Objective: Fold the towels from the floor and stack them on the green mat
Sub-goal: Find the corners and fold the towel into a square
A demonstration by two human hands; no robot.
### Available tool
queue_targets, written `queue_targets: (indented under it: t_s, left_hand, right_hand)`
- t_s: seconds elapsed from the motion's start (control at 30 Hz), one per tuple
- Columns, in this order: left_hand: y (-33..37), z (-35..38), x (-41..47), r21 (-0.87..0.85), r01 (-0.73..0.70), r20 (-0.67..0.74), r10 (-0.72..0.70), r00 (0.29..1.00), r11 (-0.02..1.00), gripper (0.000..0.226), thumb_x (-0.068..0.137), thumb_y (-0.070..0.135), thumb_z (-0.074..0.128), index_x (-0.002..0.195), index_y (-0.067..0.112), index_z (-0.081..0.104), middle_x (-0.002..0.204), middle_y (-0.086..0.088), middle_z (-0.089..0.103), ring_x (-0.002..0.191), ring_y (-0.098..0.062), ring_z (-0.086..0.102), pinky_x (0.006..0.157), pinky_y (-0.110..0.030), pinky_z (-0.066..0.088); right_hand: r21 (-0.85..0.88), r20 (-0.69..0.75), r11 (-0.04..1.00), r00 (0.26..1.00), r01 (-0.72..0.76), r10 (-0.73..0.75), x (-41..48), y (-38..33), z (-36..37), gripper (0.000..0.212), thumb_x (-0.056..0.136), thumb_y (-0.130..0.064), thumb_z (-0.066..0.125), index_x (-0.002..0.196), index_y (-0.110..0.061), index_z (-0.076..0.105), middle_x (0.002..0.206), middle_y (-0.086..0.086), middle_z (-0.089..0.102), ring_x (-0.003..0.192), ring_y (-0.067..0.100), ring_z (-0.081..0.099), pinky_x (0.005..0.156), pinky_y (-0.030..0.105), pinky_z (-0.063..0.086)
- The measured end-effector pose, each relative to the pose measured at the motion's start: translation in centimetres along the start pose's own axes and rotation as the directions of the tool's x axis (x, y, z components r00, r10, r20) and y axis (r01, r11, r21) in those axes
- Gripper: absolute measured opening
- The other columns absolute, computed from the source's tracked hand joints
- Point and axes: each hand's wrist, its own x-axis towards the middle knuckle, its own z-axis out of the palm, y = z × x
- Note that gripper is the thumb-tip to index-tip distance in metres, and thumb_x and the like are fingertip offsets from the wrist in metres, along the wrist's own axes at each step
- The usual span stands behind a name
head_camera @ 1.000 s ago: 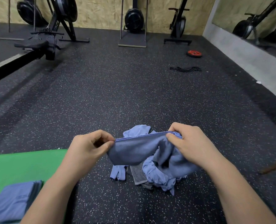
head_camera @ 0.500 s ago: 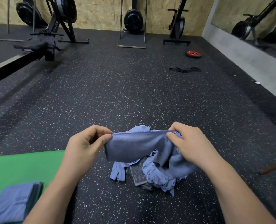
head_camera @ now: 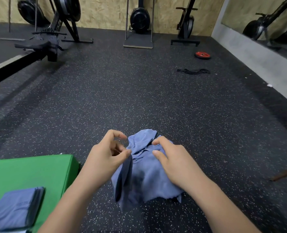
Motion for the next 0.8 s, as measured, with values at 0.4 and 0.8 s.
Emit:
queue_targets:
  t_s: [0.4,0.8]
  left_hand:
    - [1.4,1.7,-0.8,-0.164,0.080,0.018,-0.078,0.997,0.983,0.051,0.085,0.014,0.089,0.118,0.042,0.062,0.086,0.000,0.081,0.082,-0.029,0.075,0.092,-0.050,0.060]
    - [1.4,2.9,-1.1,-0.204,0.027,0.037,-0.020,0.999,0.979,0.053,0.089,0.005,0.083,0.120,0.044,0.065,0.094,-0.001,0.080,0.081,-0.022,0.073,0.085,-0.048,0.060]
  right_hand:
    - [0.216,0.179,0.972,0.982,-0.093,0.054,-0.5,-2.5,1.4,0.020,0.109,-0.023,0.040,0.121,-0.038,0.045,0.070,-0.006,0.053,0.060,0.014,0.066,0.065,0.038,0.046]
    - [0.395,0.206,0.892,0.967,-0.221,0.149,-0.1,-2.5,1.8,0.011,0.099,-0.030,0.046,0.099,-0.041,0.046,0.094,0.004,0.067,0.067,0.023,0.079,0.082,0.059,0.062]
